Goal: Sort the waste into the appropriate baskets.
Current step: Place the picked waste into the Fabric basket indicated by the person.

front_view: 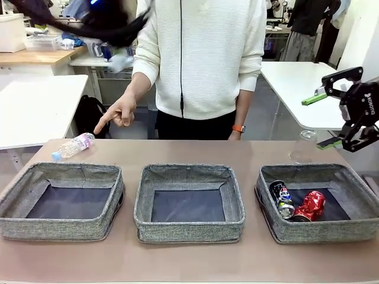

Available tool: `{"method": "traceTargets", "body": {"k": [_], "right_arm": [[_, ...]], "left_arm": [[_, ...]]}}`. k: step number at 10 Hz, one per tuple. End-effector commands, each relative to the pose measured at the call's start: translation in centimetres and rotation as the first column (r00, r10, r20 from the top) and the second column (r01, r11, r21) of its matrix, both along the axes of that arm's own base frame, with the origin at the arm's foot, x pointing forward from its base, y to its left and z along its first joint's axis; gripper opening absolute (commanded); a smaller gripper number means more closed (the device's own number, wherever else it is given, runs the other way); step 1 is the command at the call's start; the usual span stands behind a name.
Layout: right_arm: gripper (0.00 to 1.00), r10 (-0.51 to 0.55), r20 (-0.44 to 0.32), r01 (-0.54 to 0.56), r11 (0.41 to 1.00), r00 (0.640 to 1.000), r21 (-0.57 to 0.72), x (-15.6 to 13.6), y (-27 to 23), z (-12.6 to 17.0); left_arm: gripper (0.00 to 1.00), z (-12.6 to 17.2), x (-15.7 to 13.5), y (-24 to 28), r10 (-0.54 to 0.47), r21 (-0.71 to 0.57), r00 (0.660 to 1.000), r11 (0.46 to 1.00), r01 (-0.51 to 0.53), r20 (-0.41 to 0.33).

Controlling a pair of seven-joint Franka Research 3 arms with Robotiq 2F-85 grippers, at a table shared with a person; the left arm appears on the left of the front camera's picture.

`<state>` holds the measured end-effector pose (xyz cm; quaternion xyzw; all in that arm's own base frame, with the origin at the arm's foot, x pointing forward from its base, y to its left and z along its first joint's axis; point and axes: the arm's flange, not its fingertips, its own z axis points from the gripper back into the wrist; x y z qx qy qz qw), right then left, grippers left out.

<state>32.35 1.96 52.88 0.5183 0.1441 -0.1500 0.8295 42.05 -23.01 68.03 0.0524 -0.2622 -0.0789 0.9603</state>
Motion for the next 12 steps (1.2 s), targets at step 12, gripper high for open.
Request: {"method": "traceTargets", "body": {"k": [12], "right_arm": [[1.00, -0.009, -0.018, 0.009, 1.000, 1.000, 0.014, 0.0, 0.1, 0.5]], "left_arm": [[0.01, -18.4, -6.3, 17.2, -0.154, -0.087, 0.890, 0.988, 0.129, -0.429]]}}
